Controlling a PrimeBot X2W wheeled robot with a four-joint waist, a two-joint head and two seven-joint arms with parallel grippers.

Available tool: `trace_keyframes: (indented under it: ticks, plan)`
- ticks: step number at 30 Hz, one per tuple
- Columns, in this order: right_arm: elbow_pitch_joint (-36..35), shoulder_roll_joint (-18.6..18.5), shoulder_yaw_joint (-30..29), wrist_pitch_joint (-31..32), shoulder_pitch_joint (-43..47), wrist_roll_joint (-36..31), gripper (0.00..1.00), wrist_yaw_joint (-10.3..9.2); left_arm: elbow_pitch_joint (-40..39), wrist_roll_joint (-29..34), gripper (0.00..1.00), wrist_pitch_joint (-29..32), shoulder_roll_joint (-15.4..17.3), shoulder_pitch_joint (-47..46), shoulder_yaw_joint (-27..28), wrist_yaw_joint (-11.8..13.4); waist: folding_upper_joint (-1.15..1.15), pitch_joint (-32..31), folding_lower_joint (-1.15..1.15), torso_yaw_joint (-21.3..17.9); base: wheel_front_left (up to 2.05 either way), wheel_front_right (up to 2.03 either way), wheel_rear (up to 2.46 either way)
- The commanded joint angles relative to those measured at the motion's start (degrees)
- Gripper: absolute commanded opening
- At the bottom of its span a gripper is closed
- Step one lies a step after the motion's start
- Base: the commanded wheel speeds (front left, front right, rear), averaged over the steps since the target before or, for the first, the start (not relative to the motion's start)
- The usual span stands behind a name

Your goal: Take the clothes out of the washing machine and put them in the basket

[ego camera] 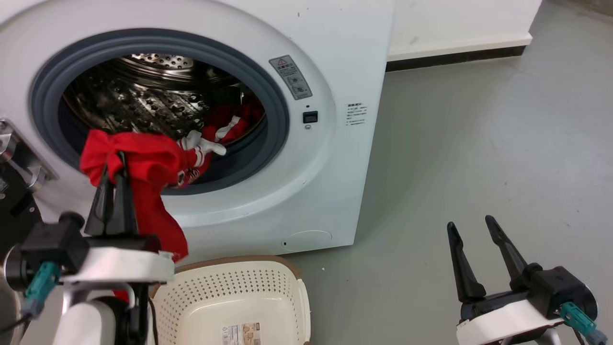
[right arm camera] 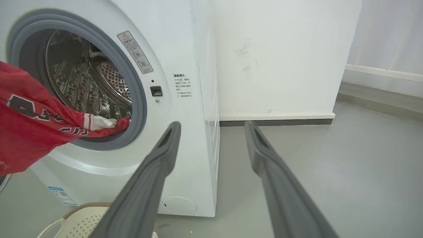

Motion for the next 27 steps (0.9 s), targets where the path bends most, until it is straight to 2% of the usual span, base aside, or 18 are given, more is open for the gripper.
trace_keyframes:
  ticks: [1, 8, 13, 21, 27]
  plan:
    - [-0.5, 0.1, -0.1, 0.1, 0.3, -0.6, 1.0, -0.04, -2.3, 0.4, 0.0, 0.5, -0.1, 1.3, -0.4, 0.4, 0.0, 0.3, 0.0, 0.7, 0.0, 0.0, 0.0]
    - [-1.5, 0.1, 0.1, 1.0, 0.1, -1.2, 1.0, -0.04, -12.4, 1.6, 0.0, 3.8, -1.5, 7.4, -3.1, 2.0, 0.0, 1.0, 0.0, 2.7, 0.0, 0.0, 0.0]
    - [-2.0, 0.1, 0.1, 1.2, 0.1, -1.2, 1.0, -0.04, -14.4, 0.6, 0.0, 6.0, -3.3, 12.1, -5.0, 2.9, 0.0, 1.7, 0.0, 3.3, 0.0, 0.0, 0.0]
    - [-2.7, 0.1, 0.7, 1.5, -1.2, -1.6, 1.0, -0.04, -7.5, -1.9, 0.0, 5.6, -5.5, 16.8, -7.3, 2.7, 0.0, 4.5, 0.0, 3.5, 0.0, 0.0, 0.0]
    - [-2.9, 0.1, 0.6, 1.5, -2.8, -1.8, 1.0, -0.04, 3.2, -4.3, 0.0, 3.5, -6.8, 17.8, -9.0, 1.6, 0.0, 7.9, 0.0, 2.8, 0.0, 0.0, 0.0]
